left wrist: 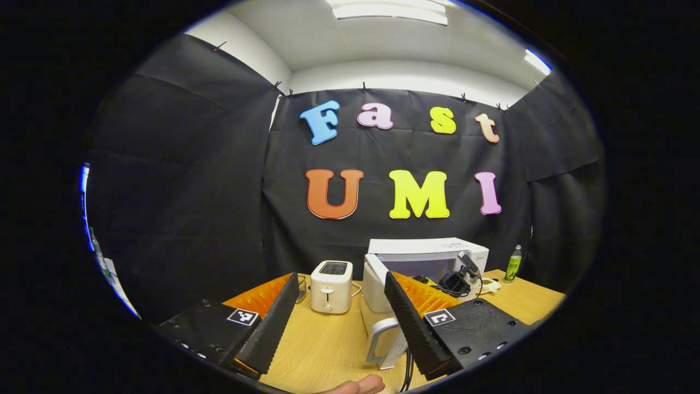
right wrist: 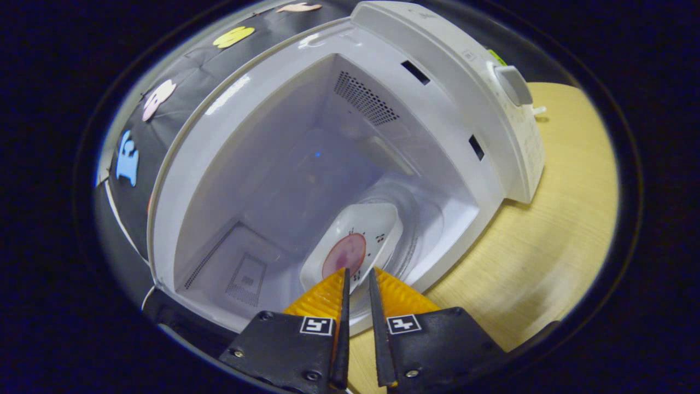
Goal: Open the microwave oven with the left hand, put the food in, and close the microwave oven.
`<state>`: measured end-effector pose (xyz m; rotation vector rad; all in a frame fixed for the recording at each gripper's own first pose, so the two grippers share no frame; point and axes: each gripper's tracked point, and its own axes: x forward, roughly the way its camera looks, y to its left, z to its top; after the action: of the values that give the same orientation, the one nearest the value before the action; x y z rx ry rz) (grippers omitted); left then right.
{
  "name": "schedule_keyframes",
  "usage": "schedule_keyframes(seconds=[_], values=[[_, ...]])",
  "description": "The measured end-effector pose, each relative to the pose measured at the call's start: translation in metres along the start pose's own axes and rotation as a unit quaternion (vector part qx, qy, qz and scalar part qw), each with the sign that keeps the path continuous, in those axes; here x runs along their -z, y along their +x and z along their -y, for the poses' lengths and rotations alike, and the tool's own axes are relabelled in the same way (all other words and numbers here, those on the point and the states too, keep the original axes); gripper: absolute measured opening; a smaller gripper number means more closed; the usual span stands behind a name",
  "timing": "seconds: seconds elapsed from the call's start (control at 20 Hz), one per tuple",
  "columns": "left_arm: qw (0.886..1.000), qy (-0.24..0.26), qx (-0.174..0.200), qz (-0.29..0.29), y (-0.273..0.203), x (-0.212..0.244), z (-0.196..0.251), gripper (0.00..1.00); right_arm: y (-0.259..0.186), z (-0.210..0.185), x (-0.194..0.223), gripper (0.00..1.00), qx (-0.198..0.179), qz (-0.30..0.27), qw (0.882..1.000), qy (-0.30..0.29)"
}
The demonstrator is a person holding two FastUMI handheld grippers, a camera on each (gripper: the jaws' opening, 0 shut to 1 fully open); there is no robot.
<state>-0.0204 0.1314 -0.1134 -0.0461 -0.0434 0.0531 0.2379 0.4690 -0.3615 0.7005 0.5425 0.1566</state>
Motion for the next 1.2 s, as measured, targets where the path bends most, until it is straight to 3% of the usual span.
schedule_keyframes(seconds=[0.05, 0.1, 0.3, 0.35, 0.4, 0.45, 0.5, 0.7, 0.75, 0.8, 0.85, 0.9, 0.95, 1.0, 1.05, 1.1, 1.15, 1.2], values=[[1.0, -0.005, 0.0, -0.002, -0.004, 0.001, -0.001, 0.93, -0.004, 0.001, -0.002, 0.25, -0.007, -0.005, 1.0, -0.029], [1.0, -0.009, -0.001, -0.003, -0.008, 0.003, -0.003, 0.93, -0.009, 0.002, -0.004, 0.19, -0.014, -0.006, 0.998, -0.057], [1.0, -0.005, -0.004, -0.017, -0.022, 0.013, -0.007, 0.93, -0.037, -0.001, -0.019, 0.43, -0.037, -0.002, 0.986, -0.164], [1.0, 0.0, -0.008, -0.018, -0.025, 0.013, -0.009, 0.94, -0.046, -0.004, -0.026, 0.88, -0.046, 0.005, 0.982, -0.185], [1.0, 0.003, -0.01, -0.018, -0.028, 0.014, -0.008, 0.94, -0.056, -0.009, -0.035, 0.85, -0.057, 0.016, 0.977, -0.204], [1.0, 0.006, -0.01, -0.018, -0.031, 0.015, -0.007, 0.93, -0.065, -0.012, -0.043, 0.89, -0.062, 0.026, 0.974, -0.216], [1.0, 0.008, -0.009, -0.017, -0.033, 0.017, -0.004, 0.93, -0.075, -0.016, -0.051, 1.0, -0.071, 0.037, 0.969, -0.232], [1.0, 0.017, -0.017, -0.018, -0.04, 0.022, -0.005, 0.93, -0.126, -0.021, -0.088, 1.0, -0.084, 0.075, 0.948, -0.296], [1.0, 0.014, -0.015, -0.019, -0.042, 0.023, -0.004, 0.93, -0.141, -0.021, -0.097, 0.91, -0.089, 0.078, 0.946, -0.303], [1.0, 0.01, -0.014, -0.02, -0.043, 0.024, -0.003, 0.93, -0.155, -0.017, -0.106, 1.0, -0.092, 0.084, 0.943, -0.308], [1.0, 0.006, -0.014, -0.022, -0.045, 0.026, -0.004, 0.81, -0.169, -0.016, -0.116, 0.91, -0.094, 0.092, 0.939, -0.317], [1.0, 0.005, -0.016, -0.023, -0.047, 0.03, -0.008, 0.92, -0.186, -0.014, -0.126, 0.91, -0.096, 0.102, 0.934, -0.328], [1.0, 0.004, -0.018, -0.021, -0.047, 0.033, -0.012, 0.92, -0.201, -0.011, -0.136, 1.0, -0.096, 0.112, 0.929, -0.34], [0.999, 0.0, -0.019, -0.031, -0.046, 0.04, -0.015, 0.8, -0.22, -0.008, -0.145, 1.0, -0.099, 0.124, 0.924, -0.347], [0.999, -0.005, -0.015, -0.042, -0.045, 0.049, -0.016, 0.9, -0.236, -0.007, -0.152, 1.0, -0.105, 0.133, 0.92, -0.353], [0.999, -0.011, -0.013, -0.047, -0.043, 0.054, -0.016, 0.87, -0.254, 0.0, -0.158, 0.91, -0.107, 0.141, 0.916, -0.359], [0.999, -0.016, -0.011, -0.049, -0.041, 0.057, -0.018, 0.67, -0.272, 0.007, -0.167, 0.91, -0.102, 0.149, 0.913, -0.365], [0.999, -0.019, -0.008, -0.05, -0.039, 0.06, -0.018, 0.63, -0.289, 0.014, -0.174, 0.91, -0.096, 0.158, 0.909, -0.373]])
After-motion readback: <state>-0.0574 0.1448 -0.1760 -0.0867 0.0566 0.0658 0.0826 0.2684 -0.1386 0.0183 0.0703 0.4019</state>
